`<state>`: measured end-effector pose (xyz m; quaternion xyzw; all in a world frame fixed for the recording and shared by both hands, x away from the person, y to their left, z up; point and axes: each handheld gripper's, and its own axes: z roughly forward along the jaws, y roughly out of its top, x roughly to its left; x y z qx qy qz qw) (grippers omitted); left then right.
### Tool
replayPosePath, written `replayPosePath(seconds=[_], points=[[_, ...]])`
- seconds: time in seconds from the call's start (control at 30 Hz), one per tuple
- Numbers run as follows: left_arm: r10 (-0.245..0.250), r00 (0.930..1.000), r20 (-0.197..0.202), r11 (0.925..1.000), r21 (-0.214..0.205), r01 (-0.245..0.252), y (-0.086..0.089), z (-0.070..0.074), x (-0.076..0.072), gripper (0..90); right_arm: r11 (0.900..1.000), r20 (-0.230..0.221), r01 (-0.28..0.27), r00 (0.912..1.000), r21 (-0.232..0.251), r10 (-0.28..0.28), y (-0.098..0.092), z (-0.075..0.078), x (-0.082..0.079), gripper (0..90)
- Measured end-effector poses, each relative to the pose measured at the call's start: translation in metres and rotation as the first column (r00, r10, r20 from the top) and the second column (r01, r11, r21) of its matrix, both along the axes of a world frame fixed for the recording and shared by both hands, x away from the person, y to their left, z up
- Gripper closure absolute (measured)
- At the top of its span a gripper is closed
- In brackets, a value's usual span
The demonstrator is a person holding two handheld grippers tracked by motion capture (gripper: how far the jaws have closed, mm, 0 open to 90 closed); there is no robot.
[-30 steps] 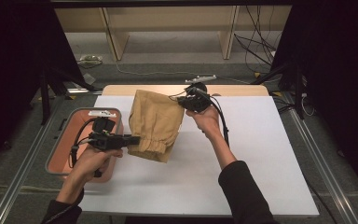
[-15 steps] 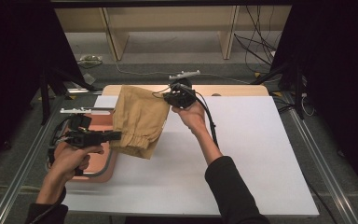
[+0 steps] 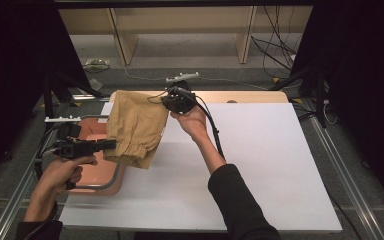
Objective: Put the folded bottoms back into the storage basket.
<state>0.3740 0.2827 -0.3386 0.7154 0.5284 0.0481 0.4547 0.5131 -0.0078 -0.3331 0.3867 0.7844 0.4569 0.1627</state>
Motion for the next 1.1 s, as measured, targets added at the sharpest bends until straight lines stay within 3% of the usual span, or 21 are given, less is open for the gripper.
replayPosePath(seconds=[1.1], points=[[0.068, 0.9977, 0.006, 0.9975, -0.021, -0.068, 0.036, 0.005, -0.006, 74.6, 0.9993, 0.024, -0.033, 0.9992, 0.019, 0.032, 0.036, 0.008, -0.002, 85.7]])
